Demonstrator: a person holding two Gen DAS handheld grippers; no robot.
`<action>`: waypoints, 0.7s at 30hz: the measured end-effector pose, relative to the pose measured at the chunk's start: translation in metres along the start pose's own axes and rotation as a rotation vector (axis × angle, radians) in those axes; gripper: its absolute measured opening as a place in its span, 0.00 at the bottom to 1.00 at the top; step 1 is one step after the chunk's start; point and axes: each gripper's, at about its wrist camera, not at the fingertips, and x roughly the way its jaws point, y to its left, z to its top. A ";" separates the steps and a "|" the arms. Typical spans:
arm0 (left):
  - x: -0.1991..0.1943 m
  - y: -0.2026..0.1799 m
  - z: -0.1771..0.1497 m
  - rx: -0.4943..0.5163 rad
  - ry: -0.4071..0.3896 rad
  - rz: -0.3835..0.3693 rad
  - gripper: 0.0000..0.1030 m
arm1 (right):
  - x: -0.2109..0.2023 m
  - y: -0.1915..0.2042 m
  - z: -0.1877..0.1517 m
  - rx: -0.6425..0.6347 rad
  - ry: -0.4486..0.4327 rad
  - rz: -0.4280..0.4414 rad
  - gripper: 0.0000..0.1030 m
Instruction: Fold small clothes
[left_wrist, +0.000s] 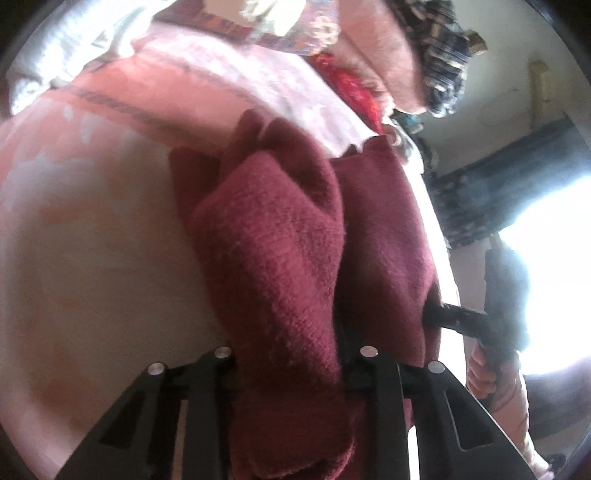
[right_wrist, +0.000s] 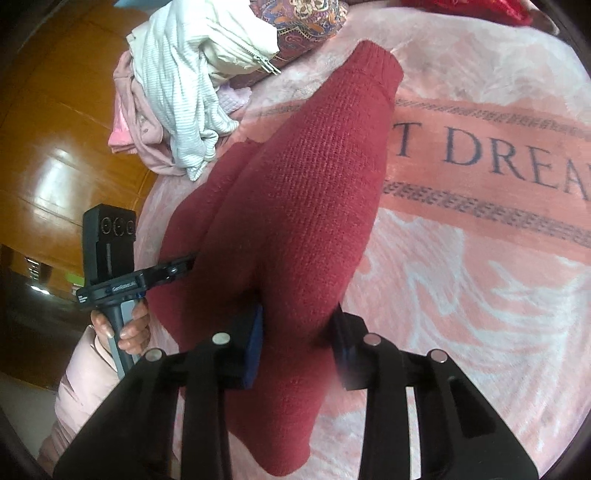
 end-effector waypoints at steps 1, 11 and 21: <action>0.000 -0.006 -0.003 0.013 0.000 -0.012 0.28 | -0.005 -0.001 -0.004 -0.004 -0.001 -0.005 0.30; 0.019 -0.109 -0.058 0.087 0.008 -0.065 0.27 | -0.095 -0.021 -0.086 -0.047 -0.023 -0.093 0.30; 0.101 -0.190 -0.156 0.188 0.095 0.025 0.34 | -0.147 -0.114 -0.205 0.101 -0.023 -0.160 0.31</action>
